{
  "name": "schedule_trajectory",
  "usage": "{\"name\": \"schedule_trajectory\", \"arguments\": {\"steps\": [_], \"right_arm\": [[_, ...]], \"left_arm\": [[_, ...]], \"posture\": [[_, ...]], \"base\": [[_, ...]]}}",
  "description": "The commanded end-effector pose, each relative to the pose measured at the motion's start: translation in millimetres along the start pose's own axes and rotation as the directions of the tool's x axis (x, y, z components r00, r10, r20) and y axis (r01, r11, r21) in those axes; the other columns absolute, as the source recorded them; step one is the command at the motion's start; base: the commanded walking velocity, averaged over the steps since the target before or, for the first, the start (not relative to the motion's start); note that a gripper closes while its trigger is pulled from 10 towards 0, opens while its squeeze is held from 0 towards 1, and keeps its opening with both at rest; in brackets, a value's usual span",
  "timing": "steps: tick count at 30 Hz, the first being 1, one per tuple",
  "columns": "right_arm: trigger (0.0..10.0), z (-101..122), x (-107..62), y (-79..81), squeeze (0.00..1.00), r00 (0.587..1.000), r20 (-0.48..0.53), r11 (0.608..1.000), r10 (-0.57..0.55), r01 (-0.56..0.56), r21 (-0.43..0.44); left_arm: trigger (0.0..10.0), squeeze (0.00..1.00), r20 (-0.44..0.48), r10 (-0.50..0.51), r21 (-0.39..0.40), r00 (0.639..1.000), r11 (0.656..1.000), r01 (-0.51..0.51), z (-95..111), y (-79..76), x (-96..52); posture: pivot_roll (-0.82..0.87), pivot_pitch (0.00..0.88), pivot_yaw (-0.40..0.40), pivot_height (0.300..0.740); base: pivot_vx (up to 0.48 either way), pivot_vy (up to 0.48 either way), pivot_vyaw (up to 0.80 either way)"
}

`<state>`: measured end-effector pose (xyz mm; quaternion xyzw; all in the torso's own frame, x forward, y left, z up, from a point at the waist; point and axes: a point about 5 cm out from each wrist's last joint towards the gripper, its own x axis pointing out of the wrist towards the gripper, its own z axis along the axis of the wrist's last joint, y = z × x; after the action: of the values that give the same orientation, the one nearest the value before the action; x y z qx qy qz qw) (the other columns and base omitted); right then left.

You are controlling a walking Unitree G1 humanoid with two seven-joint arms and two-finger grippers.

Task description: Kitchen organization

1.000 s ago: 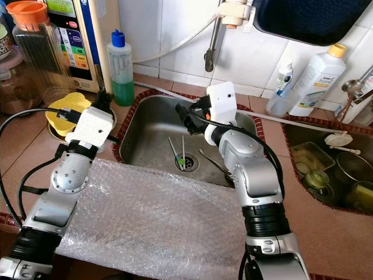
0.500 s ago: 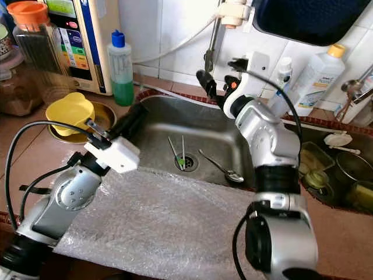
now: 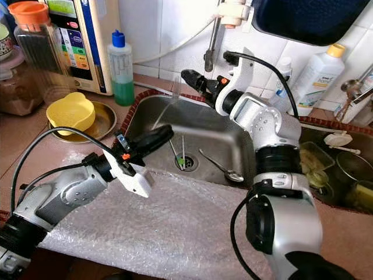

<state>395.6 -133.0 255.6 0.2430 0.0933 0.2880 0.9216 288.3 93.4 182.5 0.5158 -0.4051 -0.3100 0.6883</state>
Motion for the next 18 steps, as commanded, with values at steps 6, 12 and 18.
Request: {"name": "schedule_trajectory", "arguments": {"steps": [6,12,18], "right_arm": [[10.0,-2.1,-1.0,1.9,0.0,0.997,-0.075,0.999,0.029,-0.031,-0.015],[10.0,-6.3,-0.2,2.2,0.0,0.994,-0.099,0.999,0.036,-0.038,-0.013],[1.7,-19.3,2.2,3.1,0.0,0.989,-0.14,0.999,0.049,-0.05,-0.001]], "left_arm": [[0.0,0.0,0.048,0.003,0.016,0.999,1.0,-0.004,1.2,-1.2,9.8],[0.0,0.0,0.057,0.011,0.016,0.998,1.0,-0.012,1.3,-2.3,10.8],[0.2,0.0,0.063,0.025,0.02,0.998,0.999,-0.027,1.2,-1.3,13.6]], "posture": [[0.05,0.076,-0.128,0.74],[0.05,0.075,-0.128,0.74],[0.05,0.075,-0.137,0.74]], "base": [[0.0,0.0,0.0],[0.0,0.0,0.0],[0.0,0.0,0.0]]}}
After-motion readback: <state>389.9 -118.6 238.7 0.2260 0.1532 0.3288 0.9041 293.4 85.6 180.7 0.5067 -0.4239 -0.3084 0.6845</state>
